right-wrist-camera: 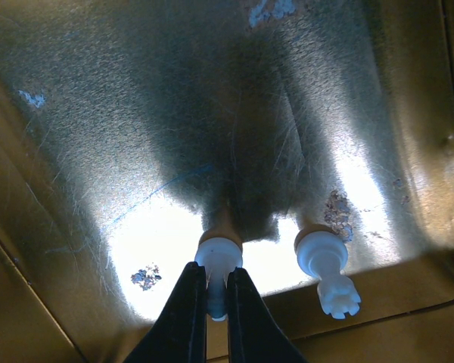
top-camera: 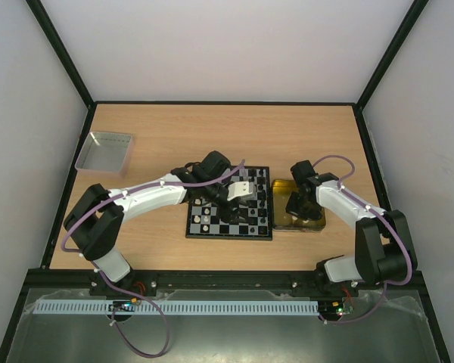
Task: Set up the chess pieces on the board
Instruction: Pick up the chess piece from the storage box.
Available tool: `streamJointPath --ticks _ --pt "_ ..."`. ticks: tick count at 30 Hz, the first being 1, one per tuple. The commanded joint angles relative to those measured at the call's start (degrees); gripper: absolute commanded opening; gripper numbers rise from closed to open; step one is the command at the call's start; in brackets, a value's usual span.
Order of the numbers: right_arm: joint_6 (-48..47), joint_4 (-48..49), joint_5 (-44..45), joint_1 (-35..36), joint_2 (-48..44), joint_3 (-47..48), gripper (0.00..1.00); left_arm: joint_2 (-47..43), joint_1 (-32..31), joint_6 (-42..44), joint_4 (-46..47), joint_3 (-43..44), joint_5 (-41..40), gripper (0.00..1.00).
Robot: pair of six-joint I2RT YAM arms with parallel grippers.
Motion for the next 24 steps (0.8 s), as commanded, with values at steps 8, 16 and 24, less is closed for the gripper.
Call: streamJointPath --ticks 8,16,24 --pt "0.21 -3.48 3.37 -0.25 -1.17 4.05 0.02 -2.27 -0.38 0.89 -1.15 1.29 -4.34 0.75" --pt "0.5 -6.49 5.06 -0.25 -2.53 6.83 0.02 -7.7 -2.22 -2.29 9.75 -4.4 -28.4 0.75" --pt "1.45 -7.8 5.11 0.24 -3.9 8.23 0.02 -12.31 -3.46 -1.88 12.2 -9.0 -33.14 0.76"
